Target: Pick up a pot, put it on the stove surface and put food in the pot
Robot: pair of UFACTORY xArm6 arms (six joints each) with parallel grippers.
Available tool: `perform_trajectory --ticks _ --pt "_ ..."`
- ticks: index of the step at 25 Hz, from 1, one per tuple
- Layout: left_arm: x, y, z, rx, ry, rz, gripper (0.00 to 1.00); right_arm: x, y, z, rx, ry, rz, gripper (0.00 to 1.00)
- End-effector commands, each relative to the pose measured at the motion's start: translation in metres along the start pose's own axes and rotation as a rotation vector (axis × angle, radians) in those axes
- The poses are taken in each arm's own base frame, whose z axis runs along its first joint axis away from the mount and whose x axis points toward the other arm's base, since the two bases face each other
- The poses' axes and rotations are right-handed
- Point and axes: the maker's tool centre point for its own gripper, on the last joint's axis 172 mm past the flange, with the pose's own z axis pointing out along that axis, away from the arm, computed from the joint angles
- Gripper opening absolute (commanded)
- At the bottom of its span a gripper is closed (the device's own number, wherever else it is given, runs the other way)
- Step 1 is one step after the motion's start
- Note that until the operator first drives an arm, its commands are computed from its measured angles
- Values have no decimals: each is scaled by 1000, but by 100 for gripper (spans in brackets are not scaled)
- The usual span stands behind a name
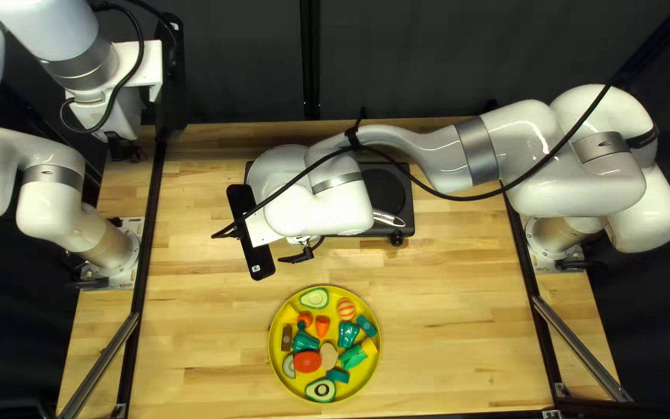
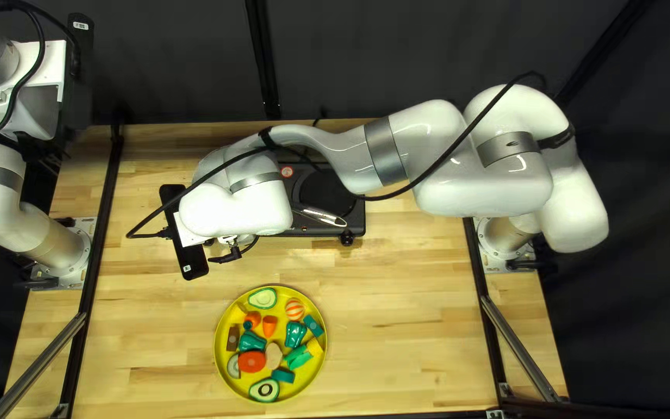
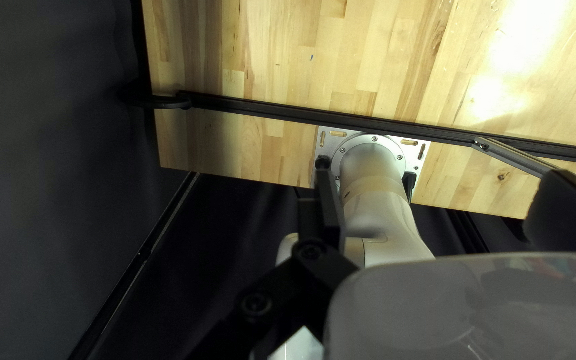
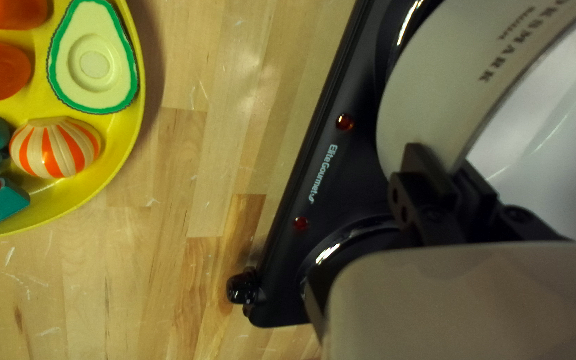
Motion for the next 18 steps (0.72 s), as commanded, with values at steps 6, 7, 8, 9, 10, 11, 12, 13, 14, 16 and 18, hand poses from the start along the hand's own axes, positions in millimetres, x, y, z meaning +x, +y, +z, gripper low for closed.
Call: perform_trajectory --ticks 6,7,8,9,10,11,12,13,14,16,18 --pt "0 0 0 0 0 0 100 4 6 3 3 10 -1 0" --pt "0 0 0 0 0 0 100 5 7 3 3 10 -2 0" --pt "0 0 0 0 0 0 100 6 8 4 4 11 -3 0" --pt "0 0 0 0 0 0 100 6 8 4 4 11 -3 0" --pt "0 0 0 0 0 0 100 6 8 5 4 11 -3 0" --pt "0 0 0 0 0 0 100 7 10 5 5 11 -4 0" --pt "0 0 0 0 0 0 100 7 10 6 5 11 -5 0" --pt "0 0 0 0 0 0 100 8 11 6 6 11 -6 0" --pt "0 0 0 0 0 0 100 8 11 6 6 11 -6 0" --pt "0 0 0 0 0 0 100 9 12 6 6 12 -7 0" --pt "0 0 0 0 0 0 100 9 12 7 6 11 -8 0"
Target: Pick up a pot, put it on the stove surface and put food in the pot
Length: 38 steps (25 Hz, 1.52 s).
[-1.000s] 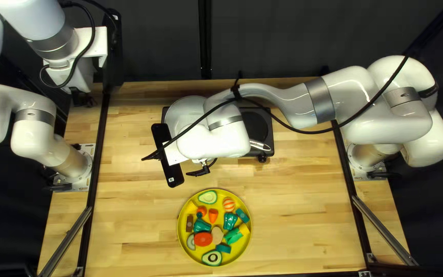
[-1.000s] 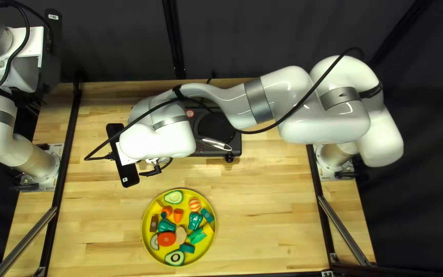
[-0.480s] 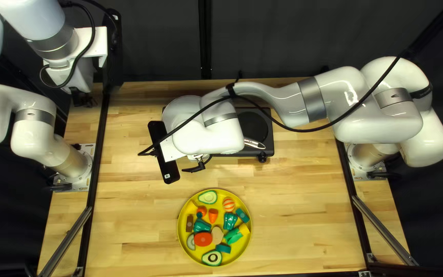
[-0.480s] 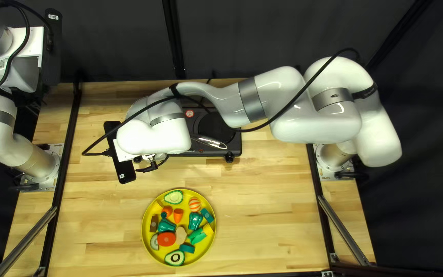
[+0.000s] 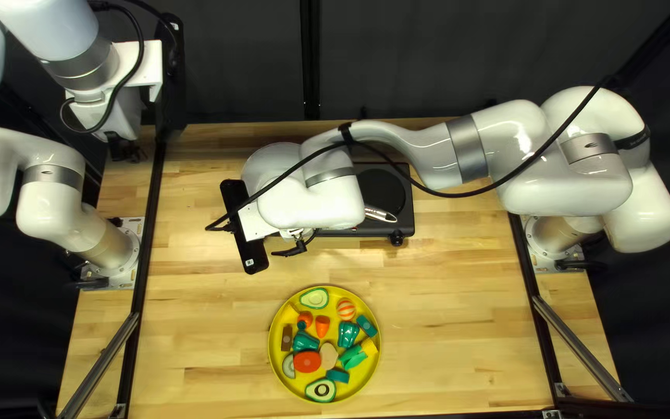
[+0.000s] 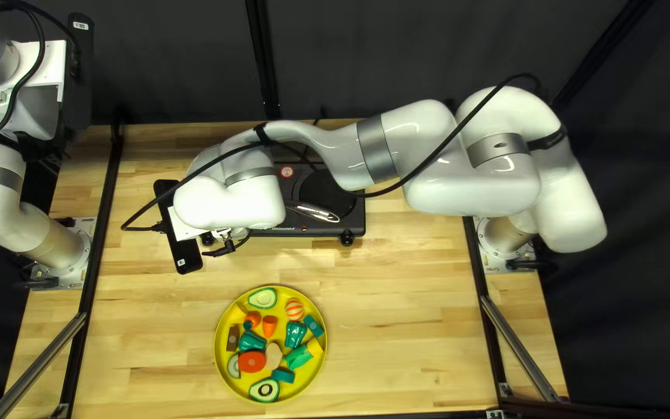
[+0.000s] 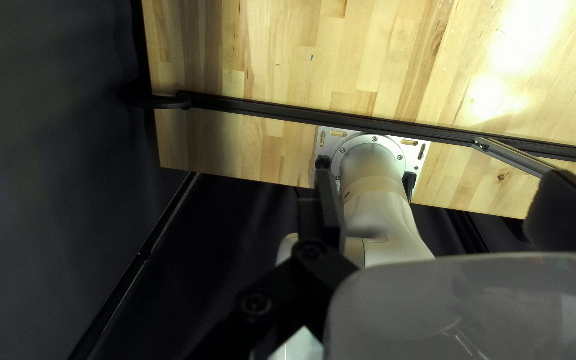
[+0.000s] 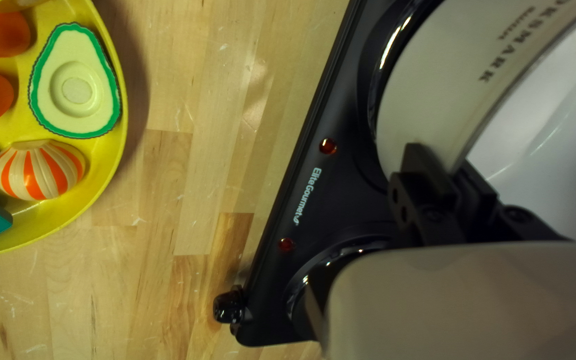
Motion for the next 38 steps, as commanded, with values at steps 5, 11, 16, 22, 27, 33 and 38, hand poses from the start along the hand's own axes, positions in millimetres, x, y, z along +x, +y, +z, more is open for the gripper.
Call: perform_trajectory --ticks 5,11,16,22,27,33,38 --pt "0 0 0 0 0 0 100 2 0 3 2 -2 0 0" --pt "0 0 0 0 0 0 100 2 -1 1 3 -1 3 0" --pt "0 0 0 0 0 0 100 0 -1 3 3 -3 7 0" --pt "0 0 0 0 0 0 100 1 -3 5 5 -3 10 0" --pt "0 0 0 0 0 0 100 -1 -1 6 6 -8 28 0" --pt "0 0 0 0 0 0 100 -1 -1 6 6 -8 28 0" --pt "0 0 0 0 0 0 100 -4 -1 6 -1 -8 23 0"
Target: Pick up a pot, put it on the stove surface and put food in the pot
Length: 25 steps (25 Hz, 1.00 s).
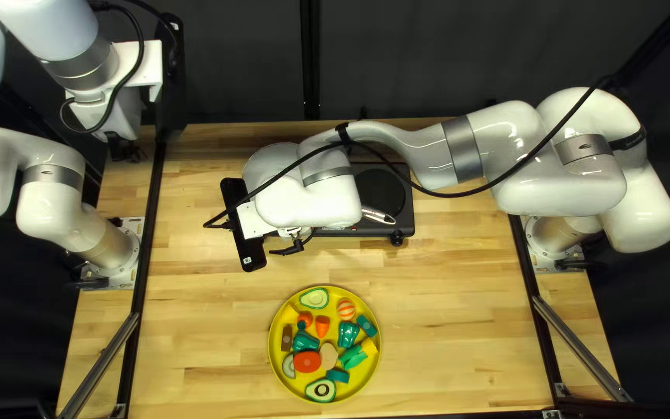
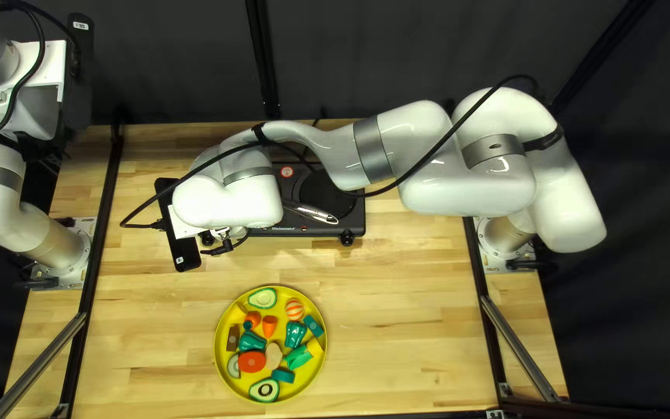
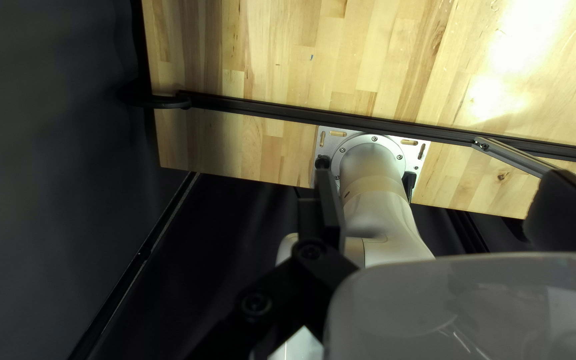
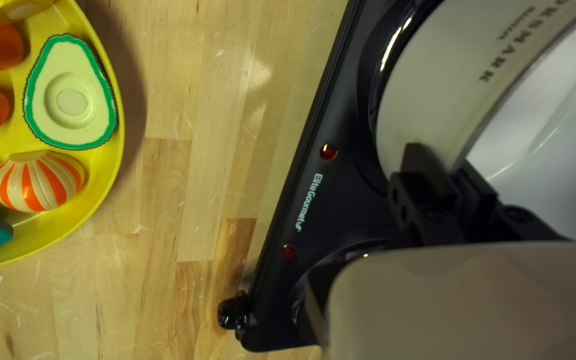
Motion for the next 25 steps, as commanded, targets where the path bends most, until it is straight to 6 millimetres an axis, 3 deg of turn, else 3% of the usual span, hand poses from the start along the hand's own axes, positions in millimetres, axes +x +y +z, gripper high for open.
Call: perform_trajectory --ticks 1,25 --pt "0 0 0 0 0 0 100 -3 1 0 -7 0 -5 0" --pt "0 0 0 0 0 0 100 1 3 5 1 3 -7 0"
